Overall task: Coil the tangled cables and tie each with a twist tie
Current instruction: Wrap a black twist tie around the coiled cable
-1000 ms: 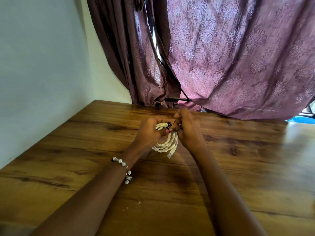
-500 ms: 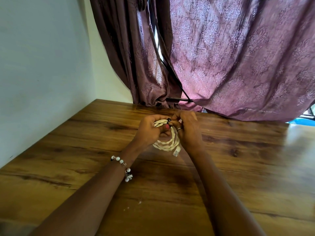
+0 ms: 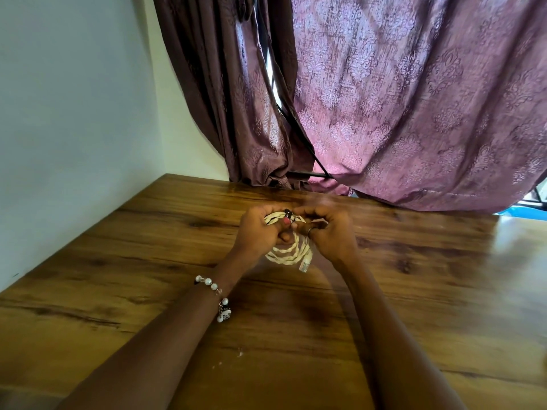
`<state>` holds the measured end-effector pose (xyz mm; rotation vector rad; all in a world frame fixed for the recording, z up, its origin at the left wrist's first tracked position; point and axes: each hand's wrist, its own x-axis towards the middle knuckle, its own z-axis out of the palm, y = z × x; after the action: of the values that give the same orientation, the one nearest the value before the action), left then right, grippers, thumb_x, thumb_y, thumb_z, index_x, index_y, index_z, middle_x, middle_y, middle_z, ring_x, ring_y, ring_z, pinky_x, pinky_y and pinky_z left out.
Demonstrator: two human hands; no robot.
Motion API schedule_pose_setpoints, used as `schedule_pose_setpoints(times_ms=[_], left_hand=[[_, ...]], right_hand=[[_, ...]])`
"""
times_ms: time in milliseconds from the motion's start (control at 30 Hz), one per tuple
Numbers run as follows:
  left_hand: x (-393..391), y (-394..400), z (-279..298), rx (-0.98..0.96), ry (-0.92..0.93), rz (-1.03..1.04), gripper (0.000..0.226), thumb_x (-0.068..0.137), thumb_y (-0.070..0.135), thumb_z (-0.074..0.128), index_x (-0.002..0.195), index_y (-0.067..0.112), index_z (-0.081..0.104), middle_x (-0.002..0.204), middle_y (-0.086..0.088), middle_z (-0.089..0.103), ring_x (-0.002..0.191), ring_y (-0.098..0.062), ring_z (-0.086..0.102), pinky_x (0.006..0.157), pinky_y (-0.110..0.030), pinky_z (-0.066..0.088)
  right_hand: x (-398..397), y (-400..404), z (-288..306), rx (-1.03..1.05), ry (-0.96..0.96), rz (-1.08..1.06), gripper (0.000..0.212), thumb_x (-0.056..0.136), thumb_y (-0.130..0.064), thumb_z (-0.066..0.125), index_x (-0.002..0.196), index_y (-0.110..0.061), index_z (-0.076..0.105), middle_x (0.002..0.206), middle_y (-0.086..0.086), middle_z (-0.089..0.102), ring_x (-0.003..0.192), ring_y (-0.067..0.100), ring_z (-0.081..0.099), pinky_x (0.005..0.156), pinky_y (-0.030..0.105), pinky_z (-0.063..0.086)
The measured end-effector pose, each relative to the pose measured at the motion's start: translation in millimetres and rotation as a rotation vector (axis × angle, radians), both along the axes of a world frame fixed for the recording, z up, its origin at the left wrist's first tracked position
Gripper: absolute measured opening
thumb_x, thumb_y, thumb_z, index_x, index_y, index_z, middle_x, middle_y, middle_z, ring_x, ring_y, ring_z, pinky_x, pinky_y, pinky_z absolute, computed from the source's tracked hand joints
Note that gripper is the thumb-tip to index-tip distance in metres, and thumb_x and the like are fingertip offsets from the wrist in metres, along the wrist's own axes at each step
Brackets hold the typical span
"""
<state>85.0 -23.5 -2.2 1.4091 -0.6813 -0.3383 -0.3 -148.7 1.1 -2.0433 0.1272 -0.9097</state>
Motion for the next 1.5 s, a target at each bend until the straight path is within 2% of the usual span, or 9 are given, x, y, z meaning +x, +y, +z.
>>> schedule_pose_setpoints(times_ms=[133,300,633,867,1067,1167,1267,1400,1500], left_hand=[[1,0,0,0.043,-0.049,-0.060,0.025,0.089,-0.005,0.058,0.114,-0.002,0.060,0.077,-0.018,0.066,0.053,-0.011,0.064,0.056,-0.023,0.057],[1,0,-2,0.065,-0.115,-0.038,0.024,0.089,-0.003,0.059,0.113,-0.001,0.061,0.082,-0.015,0.068,0.060,-0.015,0.065,0.058,-0.022,0.057],[3,-5,-8,0.085,-0.211,0.094,0.018,0.088,0.008,0.064,0.106,0.007,0.066,0.085,-0.012,0.072,0.076,-0.027,0.070,0.074,-0.045,0.059],[1,-7,-9,-0.009,-0.172,0.113,0.019,0.089,0.003,0.061,0.106,0.010,0.065,0.085,-0.012,0.071,0.064,-0.016,0.068,0.066,-0.035,0.059],[-5,-4,-2,-0.103,-0.067,0.039,0.021,0.090,-0.002,0.057,0.111,0.002,0.061,0.083,-0.008,0.067,0.060,-0.003,0.067,0.055,-0.015,0.052],[-6,-5,-1,-0.118,-0.024,0.001,0.018,0.095,0.004,0.051,0.110,0.000,0.060,0.080,-0.008,0.066,0.061,-0.006,0.066,0.057,-0.018,0.054],[-8,-9,0,-0.148,0.038,-0.036,0.023,0.100,0.007,0.040,0.098,0.003,0.063,0.078,-0.011,0.064,0.060,-0.010,0.064,0.058,-0.022,0.055],[-7,-9,-1,-0.138,0.023,-0.032,0.024,0.100,0.004,0.040,0.099,0.010,0.064,0.083,-0.012,0.067,0.063,-0.014,0.065,0.068,-0.029,0.056],[-5,-7,-3,-0.115,0.029,0.037,0.020,0.097,0.007,0.048,0.114,0.010,0.057,0.090,-0.010,0.069,0.071,-0.014,0.069,0.068,-0.027,0.058]], right_hand=[[-2,-2,0,0.086,-0.034,-0.043,0.026,0.072,0.006,0.076,0.088,-0.014,0.075,0.077,-0.006,0.071,0.069,0.000,0.065,0.067,0.022,0.056],[3,-3,-4,-0.146,-0.100,-0.121,0.018,0.070,0.007,0.077,0.086,-0.003,0.076,0.084,0.004,0.073,0.070,0.004,0.066,0.065,0.011,0.051],[11,0,-11,-0.169,-0.212,-0.211,0.015,0.069,0.006,0.077,0.081,-0.004,0.076,0.079,0.004,0.073,0.072,0.015,0.069,0.062,0.023,0.055],[22,8,-21,-0.068,-0.190,-0.165,0.031,0.073,0.006,0.065,0.097,-0.010,0.075,0.099,0.003,0.072,0.098,0.022,0.065,0.083,0.034,0.055],[22,0,-23,-0.062,-0.170,-0.064,0.032,0.078,0.002,0.068,0.105,-0.013,0.072,0.112,0.001,0.069,0.112,0.026,0.058,0.093,0.042,0.051],[21,2,-18,-0.016,-0.206,-0.081,0.029,0.077,-0.003,0.071,0.102,-0.017,0.072,0.105,0.000,0.068,0.107,0.022,0.060,0.088,0.029,0.052],[18,2,-16,-0.068,-0.240,-0.131,0.030,0.072,0.011,0.071,0.096,-0.007,0.074,0.099,0.007,0.068,0.093,0.008,0.062,0.079,0.010,0.047],[16,-1,-18,-0.115,-0.270,-0.177,0.038,0.068,0.020,0.063,0.092,-0.006,0.075,0.099,0.006,0.072,0.092,0.009,0.066,0.081,0.015,0.051],[15,3,-15,-0.144,-0.242,-0.168,0.039,0.068,0.021,0.061,0.093,-0.006,0.075,0.090,-0.007,0.070,0.082,-0.006,0.065,0.071,0.009,0.049]])
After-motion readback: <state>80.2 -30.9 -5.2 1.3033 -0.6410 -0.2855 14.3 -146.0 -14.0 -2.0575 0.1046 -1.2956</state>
